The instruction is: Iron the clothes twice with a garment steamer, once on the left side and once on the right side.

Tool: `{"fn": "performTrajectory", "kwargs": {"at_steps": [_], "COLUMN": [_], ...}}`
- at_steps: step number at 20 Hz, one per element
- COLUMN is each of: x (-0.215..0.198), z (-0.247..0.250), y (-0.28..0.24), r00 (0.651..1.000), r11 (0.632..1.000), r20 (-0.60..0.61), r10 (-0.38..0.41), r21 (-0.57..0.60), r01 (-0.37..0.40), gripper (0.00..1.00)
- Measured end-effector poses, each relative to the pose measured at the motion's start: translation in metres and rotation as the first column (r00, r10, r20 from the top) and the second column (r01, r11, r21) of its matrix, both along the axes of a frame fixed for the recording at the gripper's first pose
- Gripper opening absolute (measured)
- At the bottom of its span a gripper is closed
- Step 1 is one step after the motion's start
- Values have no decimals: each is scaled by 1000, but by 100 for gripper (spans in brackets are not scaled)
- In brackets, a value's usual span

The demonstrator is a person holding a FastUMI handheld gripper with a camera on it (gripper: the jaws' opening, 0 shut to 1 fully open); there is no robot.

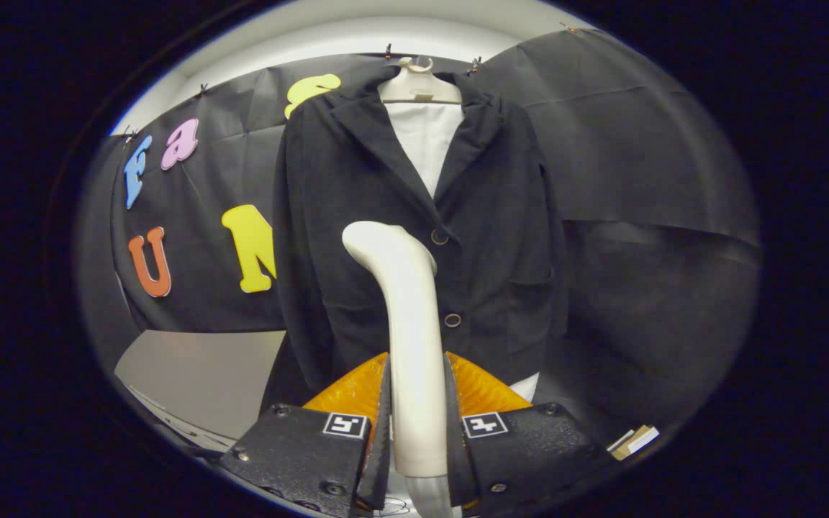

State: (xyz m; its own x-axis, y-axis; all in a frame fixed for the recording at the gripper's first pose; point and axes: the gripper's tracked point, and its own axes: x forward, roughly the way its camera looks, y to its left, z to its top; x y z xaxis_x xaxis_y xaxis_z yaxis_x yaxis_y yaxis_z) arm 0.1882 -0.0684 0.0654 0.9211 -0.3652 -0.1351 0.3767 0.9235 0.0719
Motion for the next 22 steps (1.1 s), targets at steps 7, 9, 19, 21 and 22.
{"fn": "performTrajectory", "kwargs": {"at_steps": [7, 9, 19, 21, 22], "x": [3, 6, -4, -7, -5], "z": [-48, -58, -131, -146, -153], "y": [-8, -9, -16, -16, -17], "r00": [996, 995, 971, 963, 959], "r11": [999, 999, 997, 996, 996], "r20": [-81, -95, -237, -269, -283], "r10": [-21, -22, -34, -33, -34], "r21": [28, 27, 56, 72, 74], "r01": [24, 25, 49, 54, 57], "gripper": [35, 35, 35, 35, 35]}}
